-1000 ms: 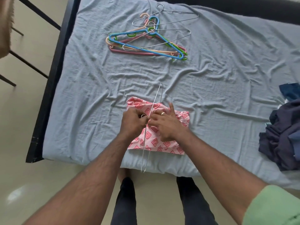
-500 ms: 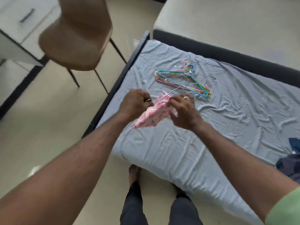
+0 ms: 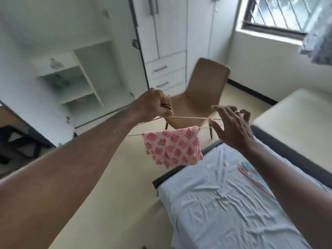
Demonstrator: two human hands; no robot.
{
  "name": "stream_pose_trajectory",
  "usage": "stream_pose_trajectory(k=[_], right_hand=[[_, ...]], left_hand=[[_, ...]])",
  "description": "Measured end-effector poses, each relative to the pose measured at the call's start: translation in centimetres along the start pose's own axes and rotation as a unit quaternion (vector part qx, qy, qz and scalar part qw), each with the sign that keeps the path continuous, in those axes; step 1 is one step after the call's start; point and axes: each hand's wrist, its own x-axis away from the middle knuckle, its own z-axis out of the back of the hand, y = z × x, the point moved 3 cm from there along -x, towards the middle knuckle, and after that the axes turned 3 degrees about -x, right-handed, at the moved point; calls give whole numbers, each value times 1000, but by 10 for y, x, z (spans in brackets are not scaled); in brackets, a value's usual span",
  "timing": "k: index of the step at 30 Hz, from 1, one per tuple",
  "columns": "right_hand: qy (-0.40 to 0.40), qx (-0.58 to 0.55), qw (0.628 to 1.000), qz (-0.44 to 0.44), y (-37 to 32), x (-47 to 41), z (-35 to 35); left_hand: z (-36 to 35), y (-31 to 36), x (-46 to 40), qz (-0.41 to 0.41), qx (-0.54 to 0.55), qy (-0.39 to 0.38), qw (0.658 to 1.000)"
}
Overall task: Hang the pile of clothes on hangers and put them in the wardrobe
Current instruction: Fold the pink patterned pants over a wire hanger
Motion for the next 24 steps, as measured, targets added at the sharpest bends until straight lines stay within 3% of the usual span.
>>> stream_pose_trajectory(k=[6, 12, 16, 21, 24], right_hand=[[28, -136, 979, 152, -100, -138, 26], [113, -236, 946, 191, -220, -257, 51], [164, -245, 933, 204, -286, -338, 65], [208, -235, 931, 185, -347, -415, 76], [226, -219, 933, 175, -365, -463, 75]], left_hand=[[176, -40, 21, 6, 4, 103, 995], [344, -102, 36, 13, 1, 204, 979], [431, -148, 51, 45, -13, 304, 952], [491, -198, 72, 83, -170, 336, 922], [514, -230, 64, 102, -215, 300, 924]])
